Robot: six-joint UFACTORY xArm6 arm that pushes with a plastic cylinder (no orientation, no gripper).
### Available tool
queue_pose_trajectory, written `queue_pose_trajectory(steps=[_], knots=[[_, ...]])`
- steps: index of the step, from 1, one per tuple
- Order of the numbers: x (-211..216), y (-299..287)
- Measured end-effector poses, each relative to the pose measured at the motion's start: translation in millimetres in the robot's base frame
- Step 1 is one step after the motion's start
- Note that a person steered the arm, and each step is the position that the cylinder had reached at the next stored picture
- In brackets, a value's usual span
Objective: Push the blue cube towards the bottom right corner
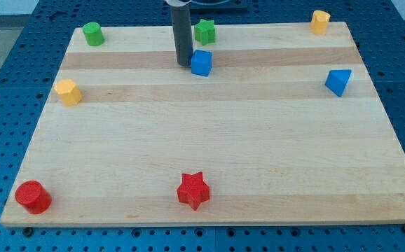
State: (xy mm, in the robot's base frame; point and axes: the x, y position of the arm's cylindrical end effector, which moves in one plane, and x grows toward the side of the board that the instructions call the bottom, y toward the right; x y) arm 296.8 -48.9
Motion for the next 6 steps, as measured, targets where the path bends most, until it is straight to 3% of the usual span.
queue_pose_trajectory(steps=[1, 5, 6], knots=[[-2, 32], [66, 113], [67, 128]])
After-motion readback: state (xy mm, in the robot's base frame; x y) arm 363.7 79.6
